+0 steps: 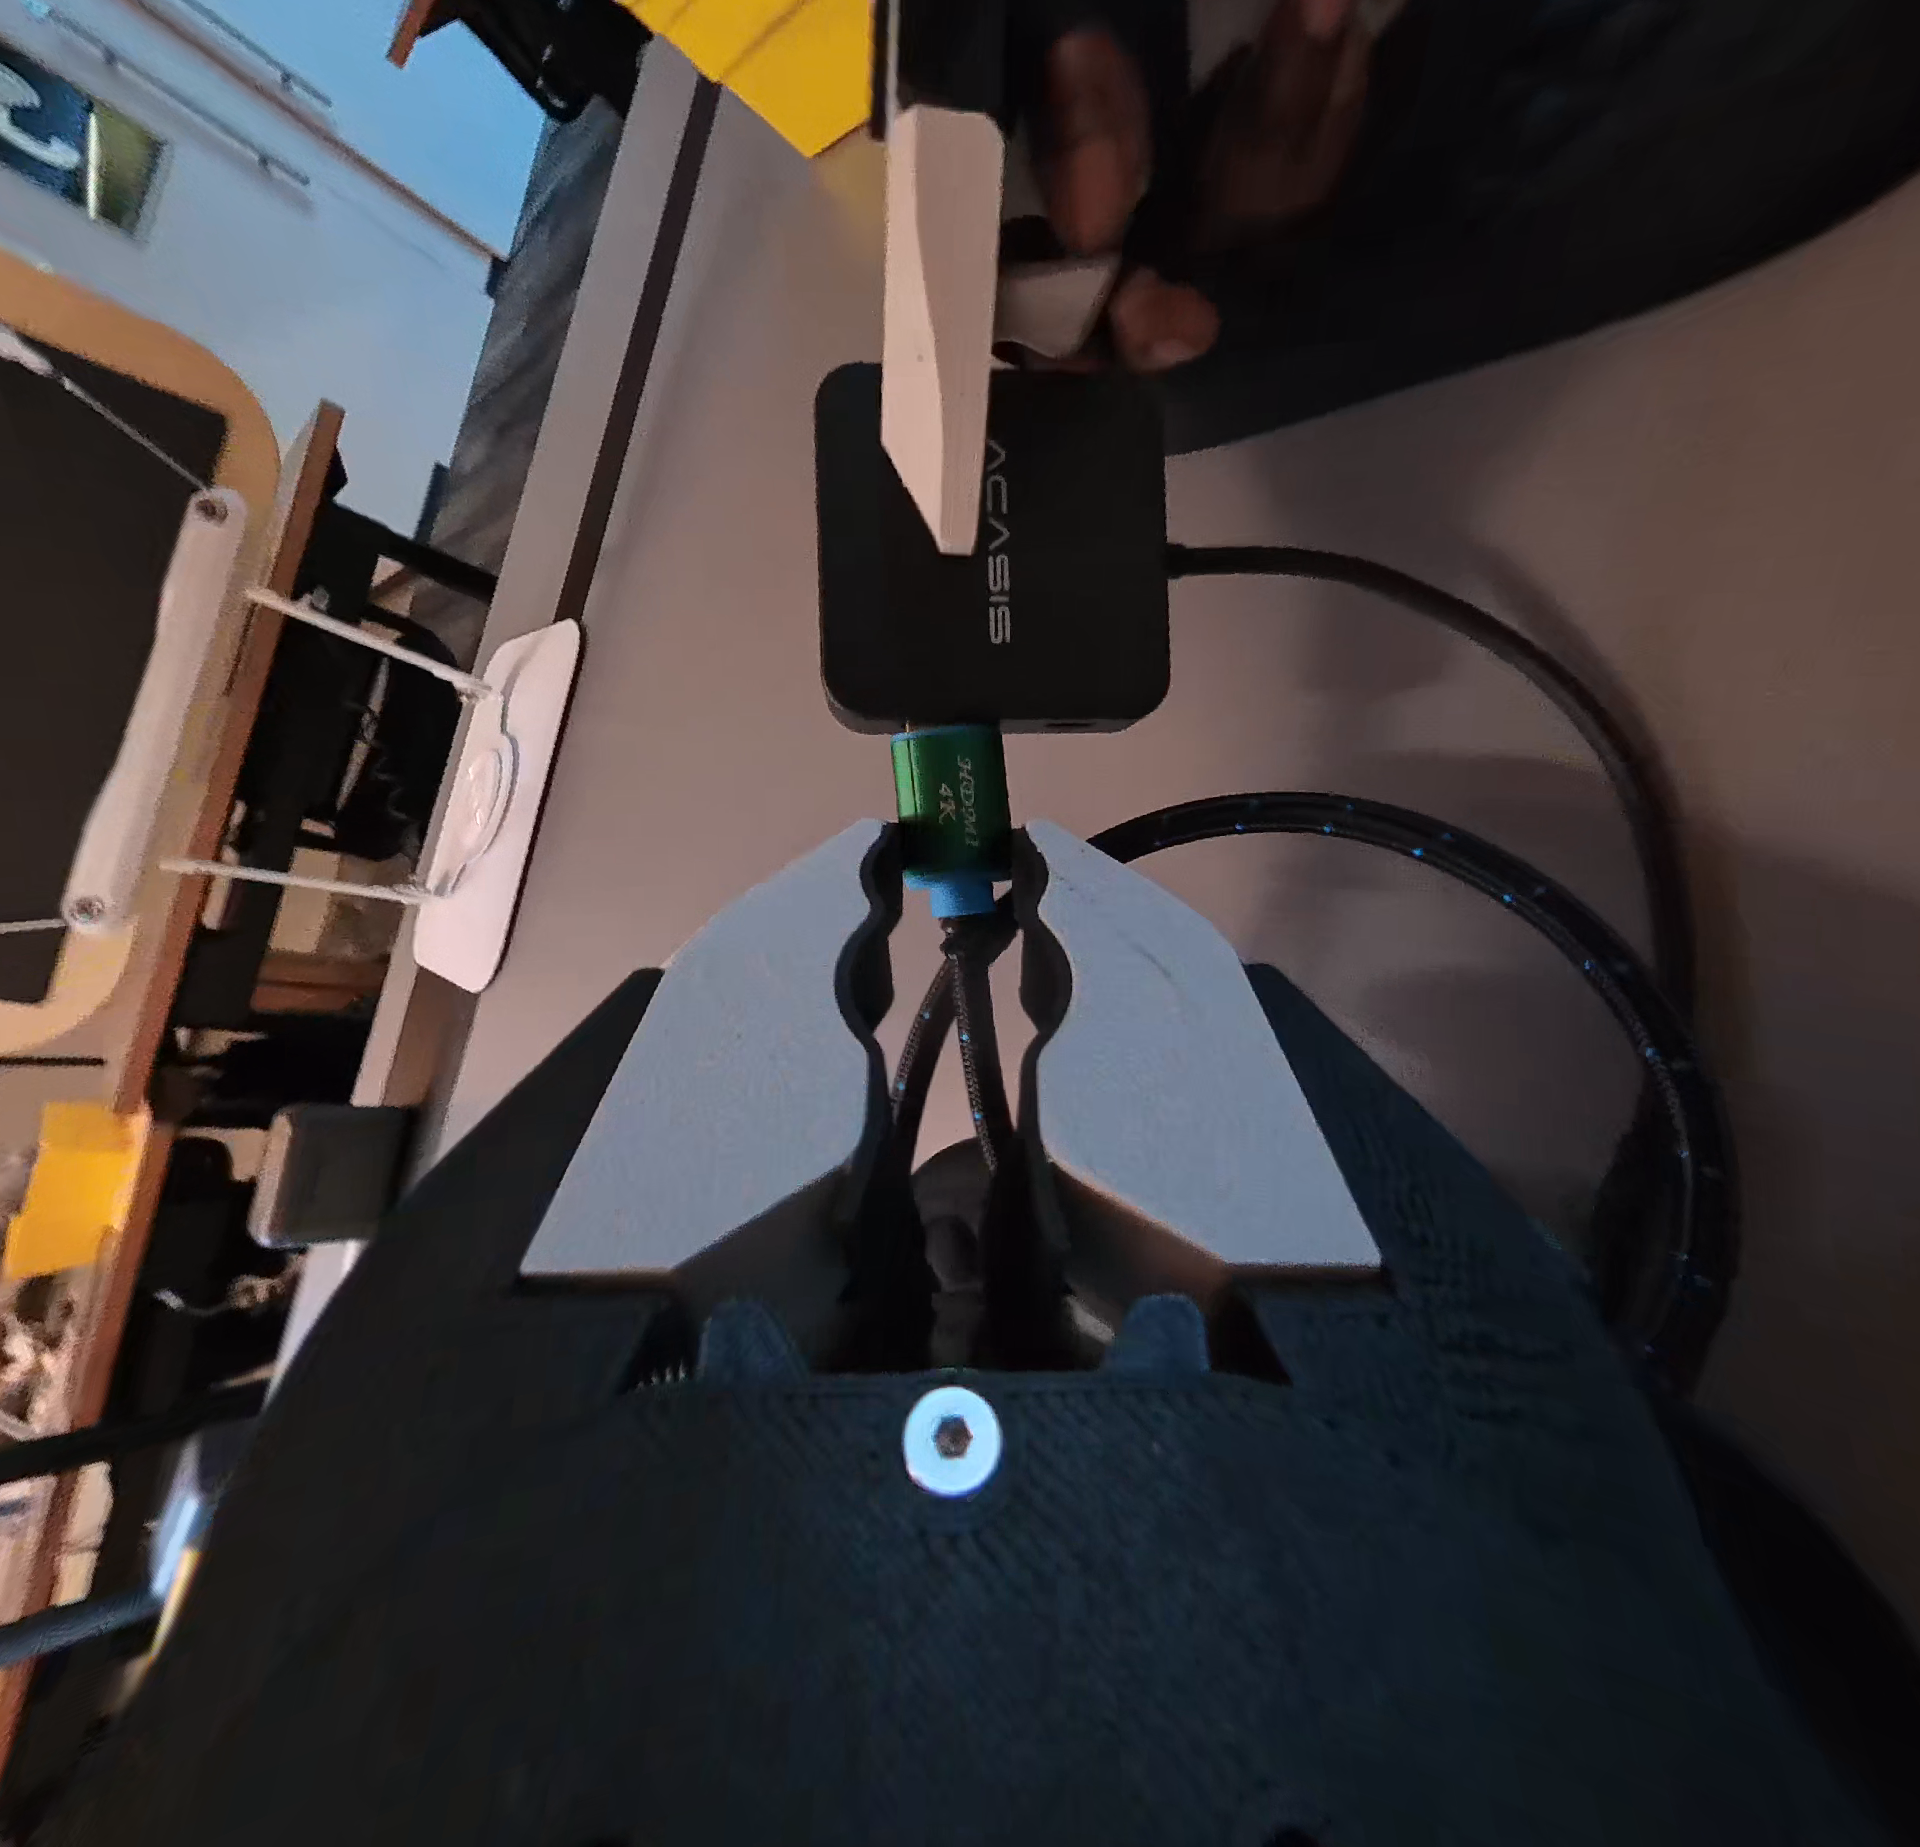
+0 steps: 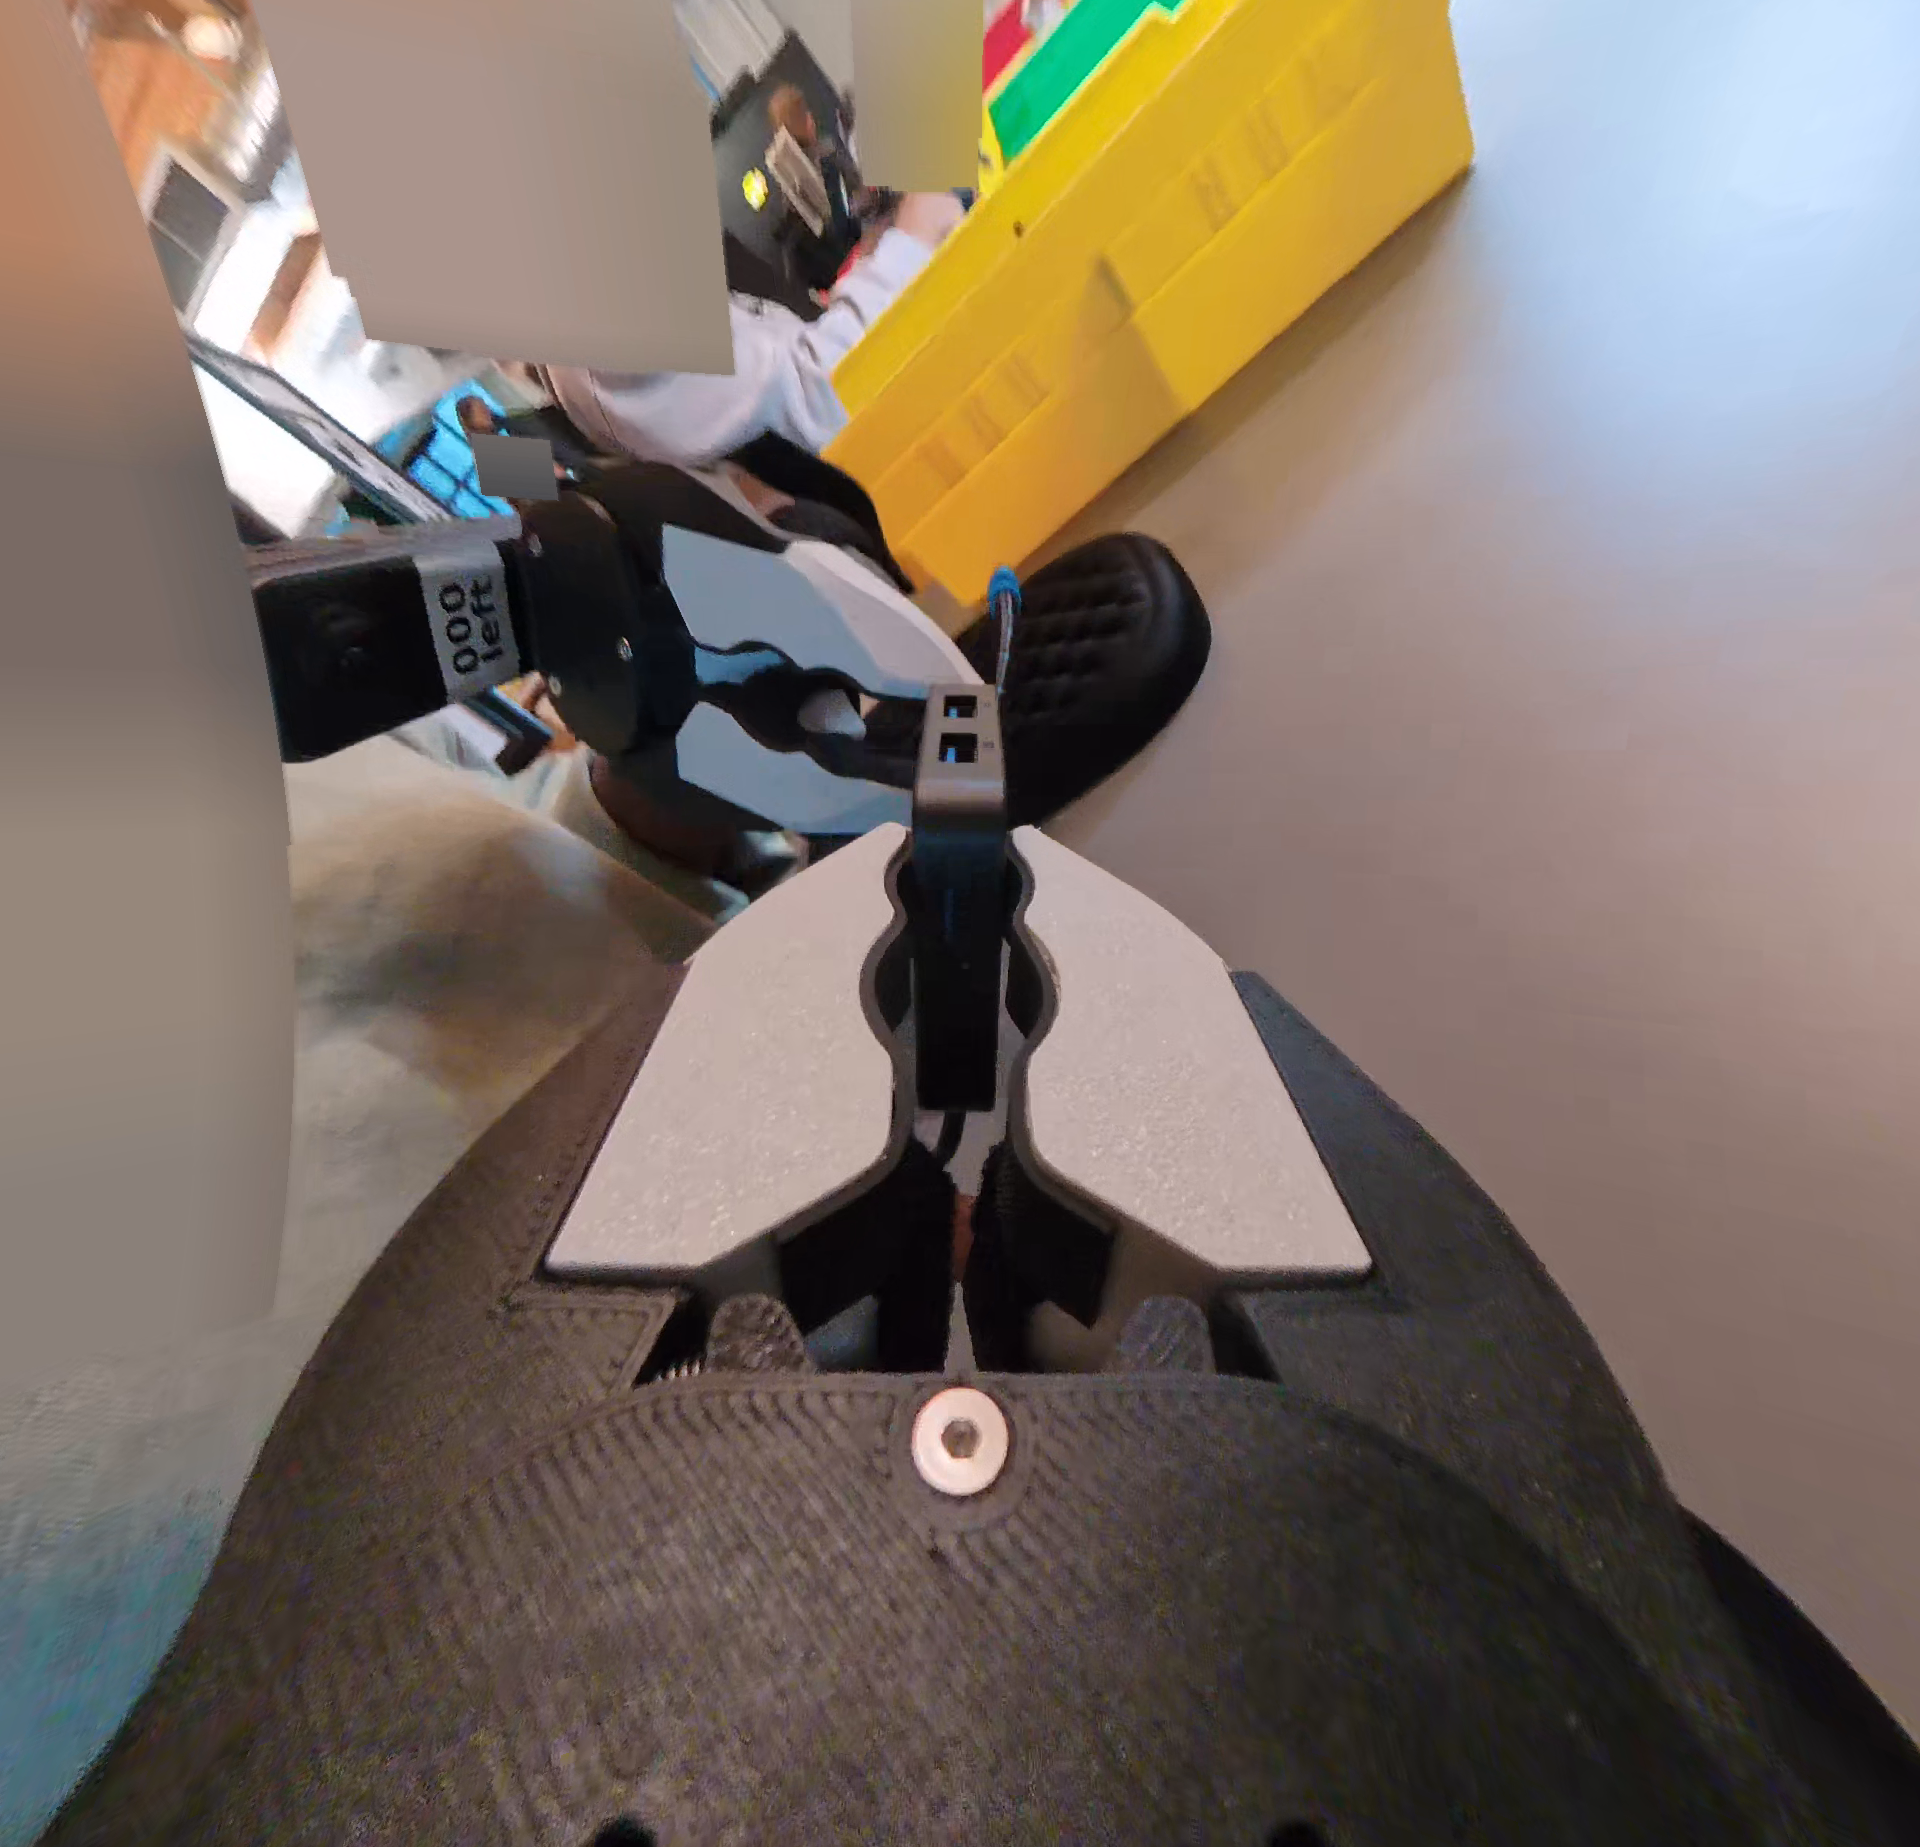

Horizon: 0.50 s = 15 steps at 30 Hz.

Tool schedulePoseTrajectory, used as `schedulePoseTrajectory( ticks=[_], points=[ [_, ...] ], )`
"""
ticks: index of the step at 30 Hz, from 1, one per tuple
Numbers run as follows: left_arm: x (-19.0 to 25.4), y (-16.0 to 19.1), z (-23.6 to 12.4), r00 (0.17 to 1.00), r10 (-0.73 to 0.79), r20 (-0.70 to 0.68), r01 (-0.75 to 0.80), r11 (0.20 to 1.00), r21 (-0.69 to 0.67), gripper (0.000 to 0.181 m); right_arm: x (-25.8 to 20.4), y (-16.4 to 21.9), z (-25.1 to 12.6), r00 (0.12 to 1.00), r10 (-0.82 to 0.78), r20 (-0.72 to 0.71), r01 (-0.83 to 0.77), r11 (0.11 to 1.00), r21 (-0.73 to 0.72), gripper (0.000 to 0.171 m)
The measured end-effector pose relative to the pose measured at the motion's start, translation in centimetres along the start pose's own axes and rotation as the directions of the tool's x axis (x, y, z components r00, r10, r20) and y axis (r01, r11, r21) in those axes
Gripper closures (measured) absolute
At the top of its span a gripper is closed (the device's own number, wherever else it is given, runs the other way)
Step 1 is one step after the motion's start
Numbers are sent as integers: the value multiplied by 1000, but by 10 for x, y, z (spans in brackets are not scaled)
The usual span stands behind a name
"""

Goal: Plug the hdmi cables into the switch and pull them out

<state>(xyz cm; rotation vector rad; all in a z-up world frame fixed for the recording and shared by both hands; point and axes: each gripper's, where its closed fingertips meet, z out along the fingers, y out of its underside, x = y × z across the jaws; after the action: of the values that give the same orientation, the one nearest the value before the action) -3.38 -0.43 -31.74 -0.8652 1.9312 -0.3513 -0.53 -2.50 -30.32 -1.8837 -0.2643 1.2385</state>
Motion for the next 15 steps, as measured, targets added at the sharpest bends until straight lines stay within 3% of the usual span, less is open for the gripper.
schedulePoseTrajectory(
  ticks=[8,11,13,15],
  points=[
    [8,0,2,975,202,-90,-204,979,-22,161,1,12,1,1000,-12,-8,10,978,-208,157],
    [14,0,4,958,261,-118,-264,964,-16,161,3,26,0,999,-51,-18,42,936,-351,158],
    [6,-5,2,980,189,-63,-189,982,9,161,1,19,-3,998,-60,3,58,948,-313,157],
    [-13,-11,-6,1000,-23,16,22,998,67,159,-5,0,-7,998,-34,50,42,985,-165,157]
  ],
)
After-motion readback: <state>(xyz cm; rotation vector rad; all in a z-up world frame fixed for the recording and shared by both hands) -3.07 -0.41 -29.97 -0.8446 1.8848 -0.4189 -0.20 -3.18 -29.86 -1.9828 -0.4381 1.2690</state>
